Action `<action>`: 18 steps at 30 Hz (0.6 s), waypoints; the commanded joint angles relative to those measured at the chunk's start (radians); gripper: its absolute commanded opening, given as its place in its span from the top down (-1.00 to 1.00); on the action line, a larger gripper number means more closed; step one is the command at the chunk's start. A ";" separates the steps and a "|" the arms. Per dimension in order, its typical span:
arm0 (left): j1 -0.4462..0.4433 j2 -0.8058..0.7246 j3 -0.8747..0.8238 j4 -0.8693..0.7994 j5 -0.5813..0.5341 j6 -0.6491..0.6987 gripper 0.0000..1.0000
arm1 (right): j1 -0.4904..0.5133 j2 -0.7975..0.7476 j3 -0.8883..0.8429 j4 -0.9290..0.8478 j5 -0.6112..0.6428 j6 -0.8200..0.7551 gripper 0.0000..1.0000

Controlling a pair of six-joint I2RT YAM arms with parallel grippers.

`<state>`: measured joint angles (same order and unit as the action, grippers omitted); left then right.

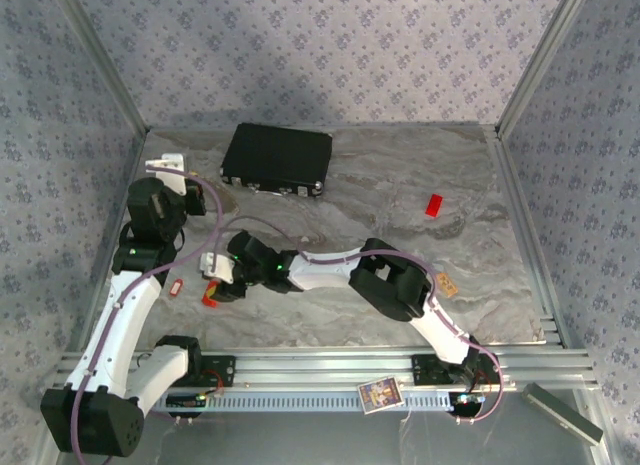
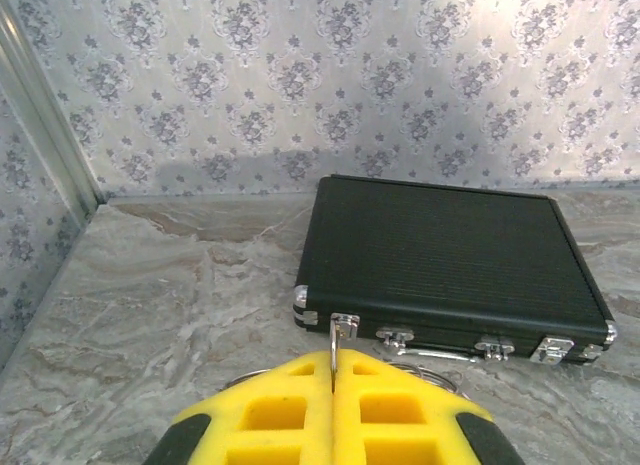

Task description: Put the keys on the keyring

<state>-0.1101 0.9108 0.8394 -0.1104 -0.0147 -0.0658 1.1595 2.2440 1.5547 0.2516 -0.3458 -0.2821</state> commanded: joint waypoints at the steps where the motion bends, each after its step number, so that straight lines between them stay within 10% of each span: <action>1: 0.007 -0.023 0.037 0.035 0.039 -0.025 1.00 | 0.014 0.068 0.102 -0.054 -0.006 -0.006 0.06; 18: 0.007 -0.060 0.021 0.098 0.140 -0.046 1.00 | 0.025 0.359 0.578 -0.301 -0.075 -0.056 -0.13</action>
<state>-0.1104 0.8745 0.8394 -0.0895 0.0944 -0.0921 1.1770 2.5580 2.0594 0.0185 -0.4072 -0.3229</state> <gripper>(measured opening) 0.046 0.560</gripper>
